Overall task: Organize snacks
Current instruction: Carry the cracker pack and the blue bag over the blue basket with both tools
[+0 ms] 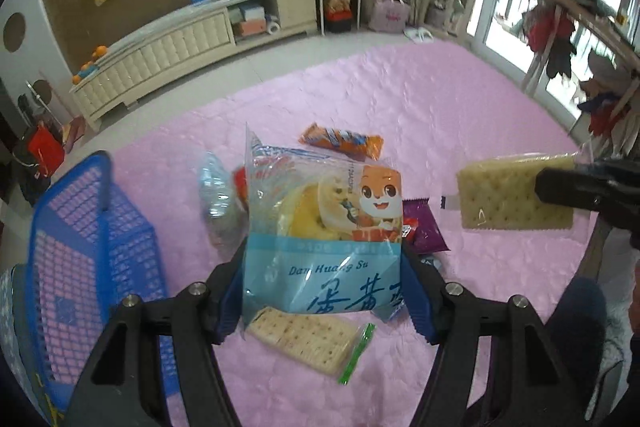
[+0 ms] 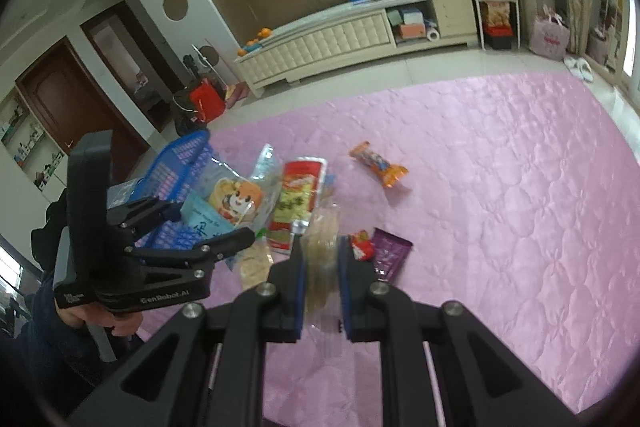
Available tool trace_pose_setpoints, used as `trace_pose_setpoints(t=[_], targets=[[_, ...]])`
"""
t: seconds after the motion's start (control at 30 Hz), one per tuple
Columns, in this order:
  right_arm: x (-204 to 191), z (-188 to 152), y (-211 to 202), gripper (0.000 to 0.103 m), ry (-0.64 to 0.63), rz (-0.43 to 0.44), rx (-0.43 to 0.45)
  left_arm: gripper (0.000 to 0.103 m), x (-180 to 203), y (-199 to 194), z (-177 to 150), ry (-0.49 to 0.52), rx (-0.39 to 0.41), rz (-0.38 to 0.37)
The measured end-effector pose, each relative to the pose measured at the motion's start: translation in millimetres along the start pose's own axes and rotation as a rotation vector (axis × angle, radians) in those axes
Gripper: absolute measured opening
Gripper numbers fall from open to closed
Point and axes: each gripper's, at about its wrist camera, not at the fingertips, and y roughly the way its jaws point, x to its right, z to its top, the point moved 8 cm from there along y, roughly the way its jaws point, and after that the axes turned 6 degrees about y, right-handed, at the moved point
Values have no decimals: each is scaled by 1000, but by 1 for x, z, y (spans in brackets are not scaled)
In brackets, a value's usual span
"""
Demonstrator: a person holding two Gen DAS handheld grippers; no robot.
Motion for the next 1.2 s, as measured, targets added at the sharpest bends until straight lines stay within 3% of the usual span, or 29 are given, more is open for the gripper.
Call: trace_pose_setpoints(t=[0.3,0.67,0.97,1.2], targets=[[-63,7,-19,18,-94,6,44,65,-39,-65,-17,-59,97,31],[-148,12,-5,18,-200,60,52,65,-106,-123,-49,-152,164,87],[-208,23,33,18,-271,114,7,65,-175,-131,-70,-261,152,101],[-239,34,77,18,-299,145,-55,65,-214,-114,-70,-276,121,121]])
